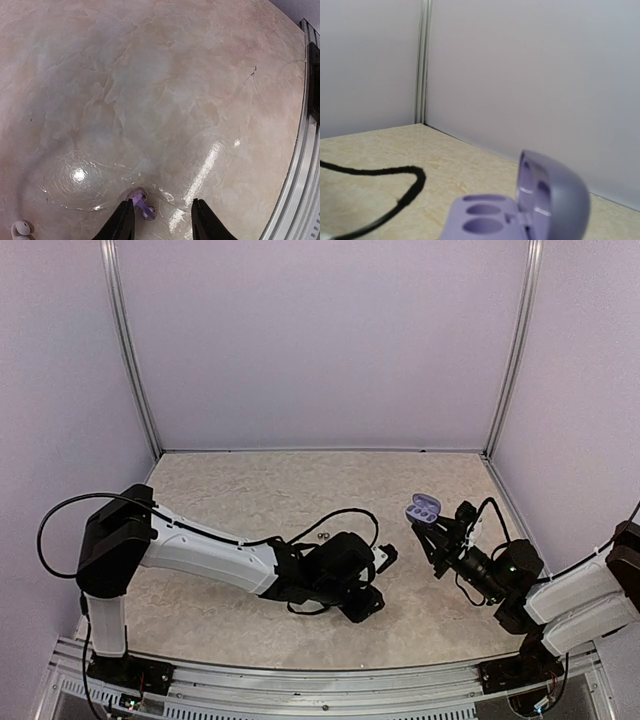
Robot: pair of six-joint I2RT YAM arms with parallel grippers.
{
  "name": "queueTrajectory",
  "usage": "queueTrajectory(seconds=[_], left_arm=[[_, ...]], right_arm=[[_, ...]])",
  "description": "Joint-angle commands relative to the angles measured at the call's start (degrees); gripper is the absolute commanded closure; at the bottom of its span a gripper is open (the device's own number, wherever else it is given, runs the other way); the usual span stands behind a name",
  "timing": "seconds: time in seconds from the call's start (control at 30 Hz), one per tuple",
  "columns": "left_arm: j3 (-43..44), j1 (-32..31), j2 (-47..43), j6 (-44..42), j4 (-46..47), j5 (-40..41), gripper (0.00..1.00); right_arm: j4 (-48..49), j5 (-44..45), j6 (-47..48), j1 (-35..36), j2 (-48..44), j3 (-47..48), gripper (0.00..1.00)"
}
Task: Insert the wireless bluetooth earbuds into the charging case
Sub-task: Pick up the right earbud from the center of the board.
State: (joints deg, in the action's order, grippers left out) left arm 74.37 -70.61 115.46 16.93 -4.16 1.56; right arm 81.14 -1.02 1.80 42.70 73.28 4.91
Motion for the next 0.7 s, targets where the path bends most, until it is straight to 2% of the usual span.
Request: queueTrajectory(seconds=[0.0, 0.3, 0.67], left_arm=[[1.44, -0.59, 1.41, 0.47, -2.43, 2.82, 0.59], [2.57, -0.50, 2.64, 0.91, -3.53, 3.47, 0.60], [3.34, -0.42, 3.52, 0.70, -4.42, 3.45, 0.67]], right_arm=[[0.15, 0.58, -0.70, -0.53, -0.64, -0.49, 1.00], [0.19, 0.58, -0.66, -0.67, -0.74, -0.42, 1.00], [0.09, 0.58, -0.66, -0.77, -0.77, -0.42, 1.00]])
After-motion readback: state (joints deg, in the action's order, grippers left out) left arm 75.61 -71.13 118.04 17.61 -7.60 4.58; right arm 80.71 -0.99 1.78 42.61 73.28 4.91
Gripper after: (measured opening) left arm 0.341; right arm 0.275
